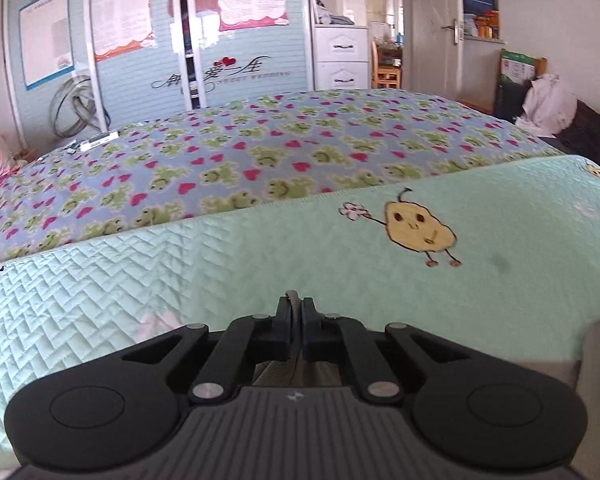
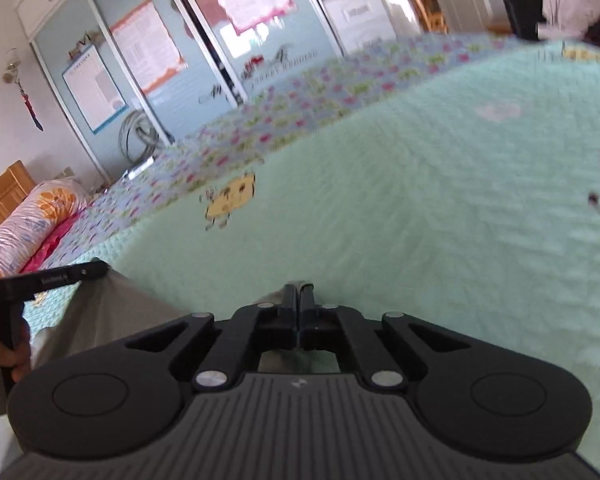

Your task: Fold clothes

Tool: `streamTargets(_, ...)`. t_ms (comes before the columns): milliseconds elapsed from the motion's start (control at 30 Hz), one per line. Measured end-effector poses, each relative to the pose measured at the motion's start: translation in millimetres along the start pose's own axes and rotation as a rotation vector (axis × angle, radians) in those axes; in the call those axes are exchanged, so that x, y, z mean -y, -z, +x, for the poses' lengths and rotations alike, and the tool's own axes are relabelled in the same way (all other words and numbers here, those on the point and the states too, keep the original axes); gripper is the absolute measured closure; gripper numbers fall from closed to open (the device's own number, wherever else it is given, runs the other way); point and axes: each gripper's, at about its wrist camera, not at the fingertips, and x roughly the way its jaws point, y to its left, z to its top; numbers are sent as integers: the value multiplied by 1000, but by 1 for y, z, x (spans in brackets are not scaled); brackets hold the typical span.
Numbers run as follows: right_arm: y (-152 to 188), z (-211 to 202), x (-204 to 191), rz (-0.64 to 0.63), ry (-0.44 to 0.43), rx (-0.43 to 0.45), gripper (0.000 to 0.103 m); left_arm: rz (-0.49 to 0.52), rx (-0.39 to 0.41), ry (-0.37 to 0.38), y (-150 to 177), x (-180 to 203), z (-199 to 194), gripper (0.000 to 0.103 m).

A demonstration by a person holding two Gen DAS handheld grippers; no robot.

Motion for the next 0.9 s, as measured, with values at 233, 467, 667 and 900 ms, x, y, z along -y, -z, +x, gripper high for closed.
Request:
streamTargets(233,0,9,1,-68,139,-16,103,-36,-63,28,19,-7,27,83)
streamTargets(467,-8,0,9,-71,326,3,99,-261,107,-59,5,-71,-28,45)
streamTargets(667,-19,-23,-3,7,127,113,94,-381,121,-224,27,-165,-82,31)
streamTargets(900,6,19,-69,24,-371,-125,82,-298,14,-212,69,-208,-93,32)
